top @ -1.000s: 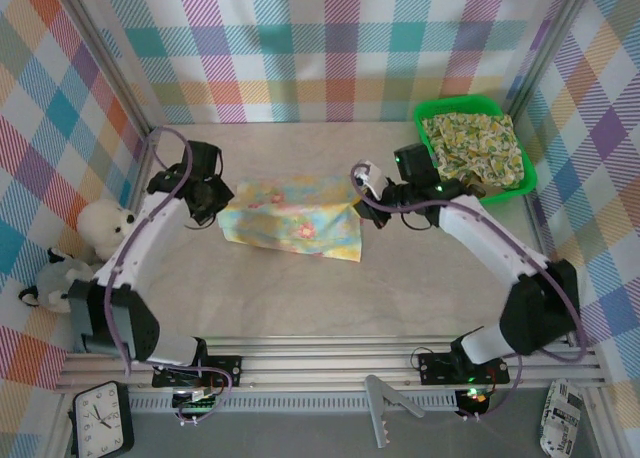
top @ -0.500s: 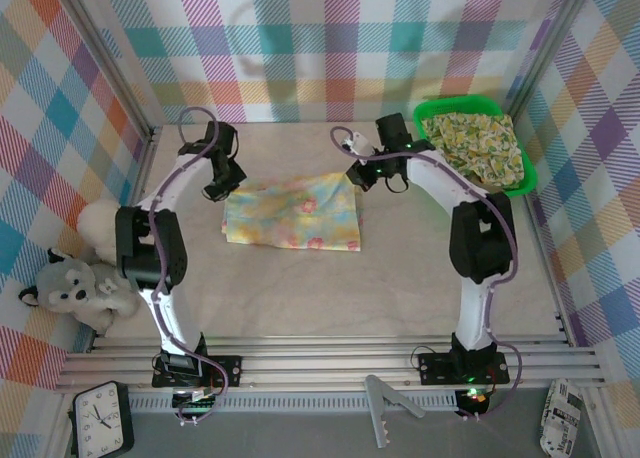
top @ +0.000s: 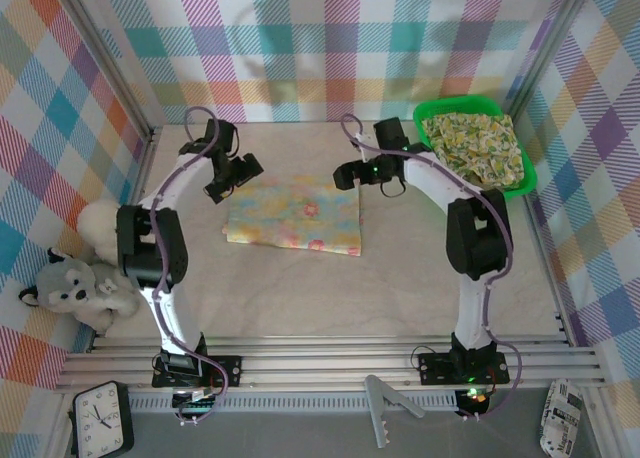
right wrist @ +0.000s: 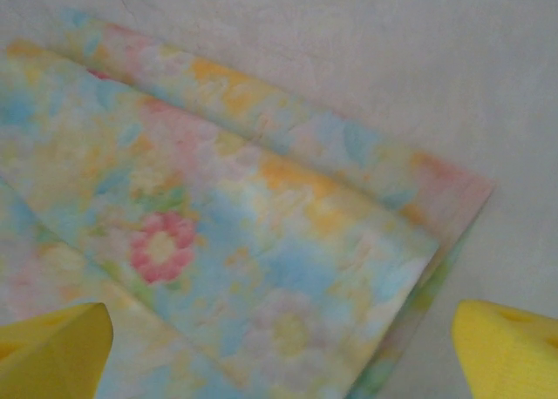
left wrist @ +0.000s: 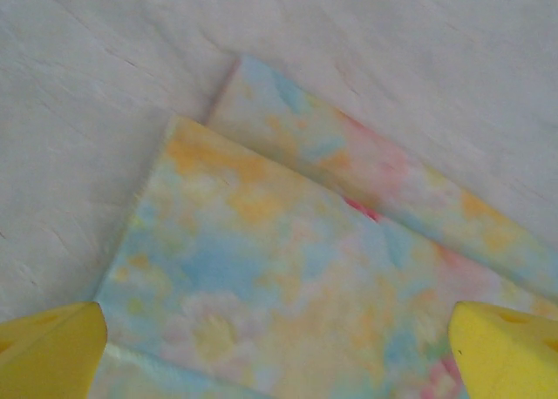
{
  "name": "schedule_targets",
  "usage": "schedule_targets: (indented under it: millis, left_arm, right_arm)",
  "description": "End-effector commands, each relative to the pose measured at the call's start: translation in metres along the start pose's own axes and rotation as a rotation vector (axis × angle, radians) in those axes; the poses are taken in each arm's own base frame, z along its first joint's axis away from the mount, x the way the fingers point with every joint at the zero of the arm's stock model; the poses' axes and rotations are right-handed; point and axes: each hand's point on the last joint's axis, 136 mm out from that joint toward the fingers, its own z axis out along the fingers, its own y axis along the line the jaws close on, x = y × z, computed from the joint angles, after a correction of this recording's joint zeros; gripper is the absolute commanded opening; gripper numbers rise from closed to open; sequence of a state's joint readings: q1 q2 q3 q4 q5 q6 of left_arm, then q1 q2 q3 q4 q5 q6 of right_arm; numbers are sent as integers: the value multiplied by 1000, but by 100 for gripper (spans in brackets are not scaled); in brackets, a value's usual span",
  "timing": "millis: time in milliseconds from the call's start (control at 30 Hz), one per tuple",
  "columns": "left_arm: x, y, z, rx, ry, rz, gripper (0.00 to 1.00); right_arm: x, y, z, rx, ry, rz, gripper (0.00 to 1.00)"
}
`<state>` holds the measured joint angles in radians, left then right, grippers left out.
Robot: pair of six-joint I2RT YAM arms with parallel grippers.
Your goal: Fold and stack the skirts
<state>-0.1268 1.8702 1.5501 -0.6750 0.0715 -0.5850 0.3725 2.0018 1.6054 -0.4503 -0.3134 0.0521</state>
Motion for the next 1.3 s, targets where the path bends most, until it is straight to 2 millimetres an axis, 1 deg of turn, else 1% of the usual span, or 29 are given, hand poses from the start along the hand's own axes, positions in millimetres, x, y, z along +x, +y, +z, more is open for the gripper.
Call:
schedule_targets:
  millis: [0, 67, 133, 233, 300, 367, 433, 500, 567, 667, 700, 733, 800, 867, 933, 1000, 1067, 1133, 1200, 1267]
  left_arm:
    - [25, -40, -10, 242, 100, 50, 100]
    - [39, -51, 1, 308, 169, 57, 100]
    - [42, -51, 15, 302, 200, 53, 100]
    - [40, -49, 41, 269, 225, 57, 100]
    - [41, -49, 58, 260, 252, 49, 100]
    - [46, -47, 74, 252, 283, 30, 100]
    - [52, -42, 83, 238, 300, 16, 100]
    - [61, -35, 88, 222, 313, 6, 100]
    - [76, -28, 90, 216, 335, -9, 100]
    - [104, -19, 88, 202, 375, -21, 100]
    - [115, -16, 84, 200, 387, -26, 100]
    - [123, -15, 78, 210, 392, -31, 100]
    - [128, -18, 59, 237, 381, -35, 100]
    - [122, -23, 33, 259, 340, -13, 100]
    - [107, -24, 6, 239, 262, 51, 100]
    - [91, -15, -8, 167, 189, 123, 100]
    - [76, 2, -11, 67, 148, 178, 100]
    - [68, 15, -8, 14, 151, 202, 100]
    - [61, 26, -3, -29, 157, 231, 92]
    - [59, 34, 3, -48, 181, 262, 82]
  right_arm:
    - [-7, 38, -9, -162, -75, 257, 99]
    - [-5, 52, 0, -244, -80, 342, 99]
    - [-4, 56, 11, -262, -67, 412, 99]
    - [-2, 53, 31, -265, -46, 516, 99]
    - [2, 45, 44, -250, -29, 581, 99]
    - [9, 40, 55, -237, -1, 620, 99]
    - [20, 35, 63, -220, 34, 646, 99]
    - [33, 31, 69, -202, 76, 660, 99]
    - [50, 28, 71, -185, 120, 665, 99]
    - [73, 23, 68, -146, 173, 645, 99]
    - [83, 19, 66, -120, 194, 633, 99]
    - [90, 15, 62, -91, 206, 620, 99]
    - [95, 9, 52, -63, 210, 601, 99]
    - [90, 11, 41, -84, 191, 571, 99]
    - [77, 20, 29, -109, 161, 509, 99]
    - [63, 21, 21, -104, 123, 457, 99]
    - [53, 11, 15, -37, 77, 430, 99]
    - [45, -1, 12, 30, 40, 428, 99]
    - [41, -9, 10, 72, 19, 424, 99]
    - [37, -17, 11, 110, 6, 393, 99]
